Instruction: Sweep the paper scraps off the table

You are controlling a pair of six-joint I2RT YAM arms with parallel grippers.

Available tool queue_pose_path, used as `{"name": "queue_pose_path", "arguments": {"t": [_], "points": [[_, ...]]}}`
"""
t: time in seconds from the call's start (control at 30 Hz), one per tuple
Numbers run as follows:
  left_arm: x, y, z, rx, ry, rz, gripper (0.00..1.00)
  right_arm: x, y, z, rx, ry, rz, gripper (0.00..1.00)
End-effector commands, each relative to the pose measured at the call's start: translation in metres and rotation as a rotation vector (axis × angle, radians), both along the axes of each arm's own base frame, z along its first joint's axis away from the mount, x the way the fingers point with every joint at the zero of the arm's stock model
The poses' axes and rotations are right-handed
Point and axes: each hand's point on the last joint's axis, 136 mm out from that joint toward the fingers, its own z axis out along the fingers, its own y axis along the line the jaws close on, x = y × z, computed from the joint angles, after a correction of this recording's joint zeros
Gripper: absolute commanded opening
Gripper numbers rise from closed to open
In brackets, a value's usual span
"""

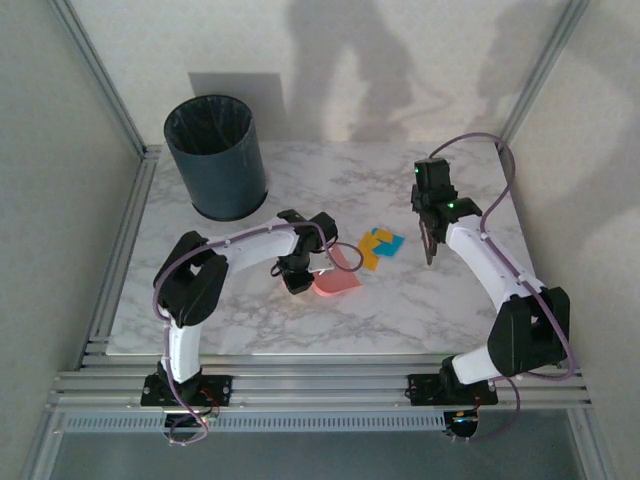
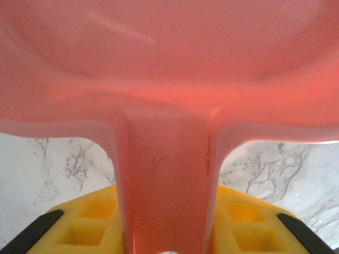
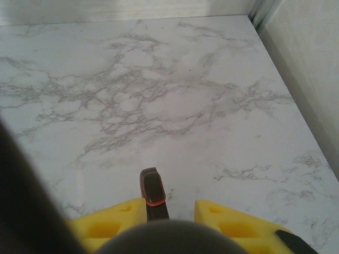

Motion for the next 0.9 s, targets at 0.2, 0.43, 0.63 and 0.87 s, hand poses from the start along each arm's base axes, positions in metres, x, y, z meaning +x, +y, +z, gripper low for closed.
{"name": "queue_pose_path", "arguments": {"t": [0.2, 0.43, 0.63, 0.87], "points": [[-0.006, -0.003, -0.006, 0.035, 0.039, -0.022, 0.0, 0.008, 0.027, -0.001, 0.016, -0.032, 0.032, 0.0], [-0.005, -0.003, -0.01, 0.047, 0.049, -0.007, 0.0, 0.006, 0.051, -0.011, 0.002, -0.013, 0.078, 0.0], [-0.004, -0.004, -0.008, 0.043, 0.043, -0.006, 0.0, 0.001, 0.068, -0.019, 0.014, 0.001, 0.12, 0.0], [-0.003, -0.004, -0.009, 0.049, 0.043, 0.003, 0.0, -0.007, 0.086, -0.025, 0.015, 0.017, 0.164, 0.0]]}}
